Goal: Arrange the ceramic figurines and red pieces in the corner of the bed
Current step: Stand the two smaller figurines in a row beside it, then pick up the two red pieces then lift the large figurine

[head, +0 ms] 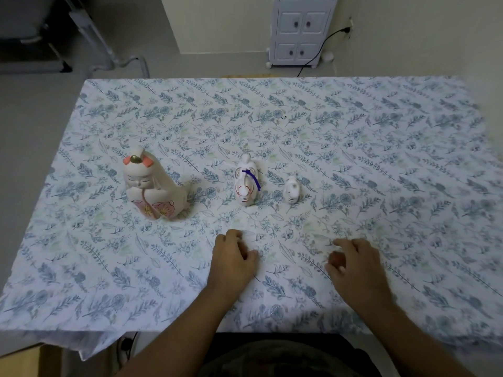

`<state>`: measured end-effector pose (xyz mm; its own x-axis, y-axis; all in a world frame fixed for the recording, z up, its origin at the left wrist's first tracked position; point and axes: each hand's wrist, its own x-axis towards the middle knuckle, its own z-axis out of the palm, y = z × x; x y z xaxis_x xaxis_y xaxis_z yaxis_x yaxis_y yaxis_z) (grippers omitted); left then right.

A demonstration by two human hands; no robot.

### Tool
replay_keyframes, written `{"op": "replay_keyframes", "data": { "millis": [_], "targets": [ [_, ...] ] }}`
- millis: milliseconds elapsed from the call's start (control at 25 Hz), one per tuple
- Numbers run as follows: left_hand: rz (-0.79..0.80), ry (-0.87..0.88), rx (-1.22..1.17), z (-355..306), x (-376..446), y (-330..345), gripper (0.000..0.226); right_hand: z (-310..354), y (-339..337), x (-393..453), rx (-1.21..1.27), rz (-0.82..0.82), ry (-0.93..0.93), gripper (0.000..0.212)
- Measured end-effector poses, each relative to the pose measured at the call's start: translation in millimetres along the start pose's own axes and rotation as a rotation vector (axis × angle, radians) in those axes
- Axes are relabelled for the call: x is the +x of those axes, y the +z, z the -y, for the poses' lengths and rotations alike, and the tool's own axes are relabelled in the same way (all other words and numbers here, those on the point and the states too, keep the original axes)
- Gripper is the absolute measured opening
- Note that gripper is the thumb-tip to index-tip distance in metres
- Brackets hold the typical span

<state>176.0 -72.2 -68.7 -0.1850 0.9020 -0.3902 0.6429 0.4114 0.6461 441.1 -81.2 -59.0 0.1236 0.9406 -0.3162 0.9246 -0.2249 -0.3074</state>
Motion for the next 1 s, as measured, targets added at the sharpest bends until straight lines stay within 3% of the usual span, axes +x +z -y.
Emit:
{"op": "replay_keyframes", "data": {
  "millis": [280,400,600,1000],
  "targets": [
    [-0.069,0.173,-0.072,-5,-10,1,0.026,9,3,5,0.265,0.088,-0.062,0.037],
    [-0.059,0.199,-0.134,-8,-10,-4,0.037,33,2,10,0.299,0.105,-0.145,0.035],
    [-0.066,0.201,-0.168,-11,-2,-9,0.052,72,1,18,0.294,0.089,-0.264,0.035],
    [-0.002,0.322,-0.025,-5,4,-1,0.034,88,22,19,0.164,0.073,-0.412,0.030]
  ]
}}
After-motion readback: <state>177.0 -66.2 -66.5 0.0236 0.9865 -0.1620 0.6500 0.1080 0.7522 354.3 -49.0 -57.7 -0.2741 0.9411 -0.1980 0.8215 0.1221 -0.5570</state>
